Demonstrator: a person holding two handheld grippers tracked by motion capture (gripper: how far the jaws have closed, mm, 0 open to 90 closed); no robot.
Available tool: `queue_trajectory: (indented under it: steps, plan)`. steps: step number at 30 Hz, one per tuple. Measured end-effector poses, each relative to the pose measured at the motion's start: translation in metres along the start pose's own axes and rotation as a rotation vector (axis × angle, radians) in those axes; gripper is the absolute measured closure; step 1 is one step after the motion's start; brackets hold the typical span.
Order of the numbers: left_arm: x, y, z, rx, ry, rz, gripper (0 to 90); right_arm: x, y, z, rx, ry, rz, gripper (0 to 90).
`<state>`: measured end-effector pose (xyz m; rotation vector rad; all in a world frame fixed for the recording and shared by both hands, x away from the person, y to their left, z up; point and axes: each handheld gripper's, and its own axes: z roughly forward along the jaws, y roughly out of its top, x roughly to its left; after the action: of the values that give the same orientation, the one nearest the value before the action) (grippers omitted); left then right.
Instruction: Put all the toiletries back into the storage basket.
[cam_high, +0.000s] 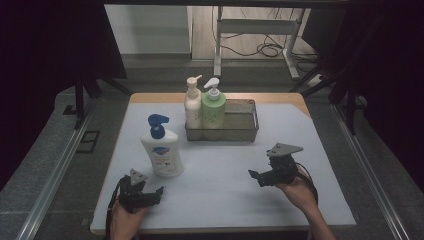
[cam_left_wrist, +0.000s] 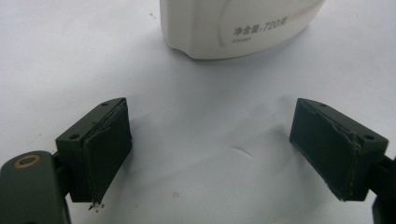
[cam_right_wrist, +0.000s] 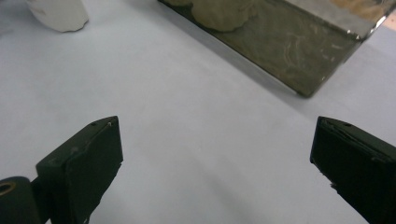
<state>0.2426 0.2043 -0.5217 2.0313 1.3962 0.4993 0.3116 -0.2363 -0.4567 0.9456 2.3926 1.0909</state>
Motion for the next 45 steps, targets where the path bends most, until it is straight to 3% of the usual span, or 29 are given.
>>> queue_trajectory:
  steps: [11,22,32,35,38,45]
  plan:
    - [0.003,0.003,-0.007,-0.028,0.012,-0.007,13.1,0.0,-0.031,0.0,0.033,0.001,0.037,2.6]
    - [0.006,0.004,-0.008,-0.03,-0.003,-0.016,13.4,0.001,-0.068,0.018,0.098,-0.014,0.053,3.2]
    - [0.016,0.01,-0.016,-0.055,-0.042,-0.053,14.1,0.001,-0.07,0.019,0.092,-0.016,0.061,3.2]
    - [0.019,0.015,-0.018,-0.059,-0.019,-0.057,28.2,0.0,-0.07,0.019,0.092,-0.016,0.061,3.2]
    - [0.025,0.018,-0.018,-0.068,-0.045,-0.084,45.2,0.0,-0.07,0.019,0.09,-0.016,0.062,3.1]
    - [0.034,0.02,-0.013,-0.027,-0.022,-0.062,61.0,0.0,-0.071,0.019,0.089,-0.015,0.063,3.1]
